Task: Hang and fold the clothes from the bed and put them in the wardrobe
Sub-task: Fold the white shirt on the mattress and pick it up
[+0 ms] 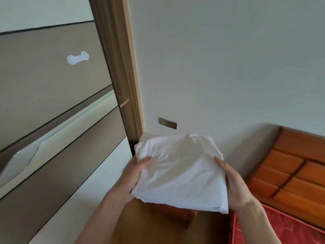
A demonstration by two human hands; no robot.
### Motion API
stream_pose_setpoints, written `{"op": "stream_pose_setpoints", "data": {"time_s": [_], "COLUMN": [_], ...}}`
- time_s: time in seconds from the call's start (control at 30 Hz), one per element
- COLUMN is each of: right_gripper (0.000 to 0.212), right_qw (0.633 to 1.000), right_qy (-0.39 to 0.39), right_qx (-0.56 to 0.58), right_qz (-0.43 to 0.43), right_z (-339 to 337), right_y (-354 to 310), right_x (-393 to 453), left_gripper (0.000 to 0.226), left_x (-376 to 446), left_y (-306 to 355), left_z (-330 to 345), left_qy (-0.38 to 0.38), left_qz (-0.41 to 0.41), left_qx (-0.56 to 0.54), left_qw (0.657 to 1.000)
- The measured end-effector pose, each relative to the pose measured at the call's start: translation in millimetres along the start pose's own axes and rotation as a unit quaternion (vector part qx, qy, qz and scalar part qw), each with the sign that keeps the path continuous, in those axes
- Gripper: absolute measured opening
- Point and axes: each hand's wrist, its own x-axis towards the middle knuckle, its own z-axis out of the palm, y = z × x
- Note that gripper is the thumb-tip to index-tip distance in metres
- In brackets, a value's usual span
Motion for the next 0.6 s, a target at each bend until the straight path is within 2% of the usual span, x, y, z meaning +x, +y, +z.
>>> {"op": "stream_pose_setpoints", "data": {"time_s": [0.07,0.2,0.3,0.4,0.47,0.53,0.6], "right_gripper": [0.043,0.051,0.070,0.077,0.070,0.051,0.047], "right_qw": [1.000,0.994,0.986,0.980,0.980,0.979,0.979], "right_qy": [-0.018,-0.073,-0.113,-0.141,-0.139,-0.143,-0.139], "right_qx": [-0.010,-0.042,-0.042,-0.050,-0.056,-0.059,-0.060], "right_qz": [0.014,0.071,0.117,0.132,0.131,0.131,0.137], "right_z": [6,13,22,34,46,59,70], "right_y": [-19,-40,-50,-57,-61,-63,-65], "right_x": [35,96,133,162,183,204,225], "left_gripper": [0.049,0.035,0.030,0.020,0.022,0.029,0.032], "left_x": [20,56,79,96,109,122,136], "left_y": [12,28,40,51,58,63,70], "left_z": [2,4,2,-6,-16,-28,-41], "left_qy": [0.029,0.095,0.131,0.151,0.165,0.174,0.179], "left_qz": [0.015,0.045,0.048,0.050,0.047,0.046,0.044], "left_qx": [0.010,-0.009,-0.026,-0.033,-0.028,-0.028,-0.032], "left_qw": [0.999,0.994,0.990,0.987,0.985,0.983,0.982]}}
